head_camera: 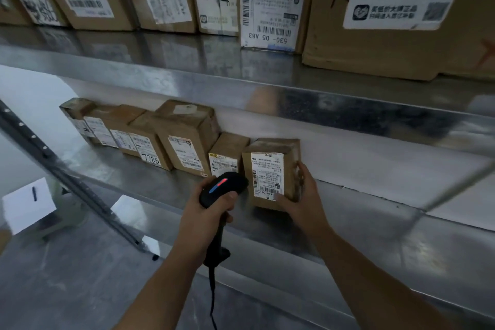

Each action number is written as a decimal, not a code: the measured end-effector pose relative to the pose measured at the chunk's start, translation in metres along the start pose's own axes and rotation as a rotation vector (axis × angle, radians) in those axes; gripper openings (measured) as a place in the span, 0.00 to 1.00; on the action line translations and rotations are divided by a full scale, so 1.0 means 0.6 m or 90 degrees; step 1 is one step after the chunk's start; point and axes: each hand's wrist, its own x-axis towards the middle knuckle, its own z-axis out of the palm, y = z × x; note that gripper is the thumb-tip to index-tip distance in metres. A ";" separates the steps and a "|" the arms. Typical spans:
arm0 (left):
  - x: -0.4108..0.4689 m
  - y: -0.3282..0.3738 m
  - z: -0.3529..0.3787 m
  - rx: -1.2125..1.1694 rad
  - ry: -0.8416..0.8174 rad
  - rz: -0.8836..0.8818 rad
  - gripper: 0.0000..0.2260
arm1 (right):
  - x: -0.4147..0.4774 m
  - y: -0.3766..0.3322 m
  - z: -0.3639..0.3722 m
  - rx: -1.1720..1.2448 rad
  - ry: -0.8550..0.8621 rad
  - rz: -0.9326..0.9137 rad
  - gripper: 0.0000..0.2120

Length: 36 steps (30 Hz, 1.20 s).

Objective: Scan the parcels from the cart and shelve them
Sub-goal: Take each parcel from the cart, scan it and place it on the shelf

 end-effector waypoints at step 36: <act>0.079 0.062 -0.090 0.024 -0.092 -0.021 0.17 | 0.031 -0.021 0.109 0.032 0.164 0.145 0.43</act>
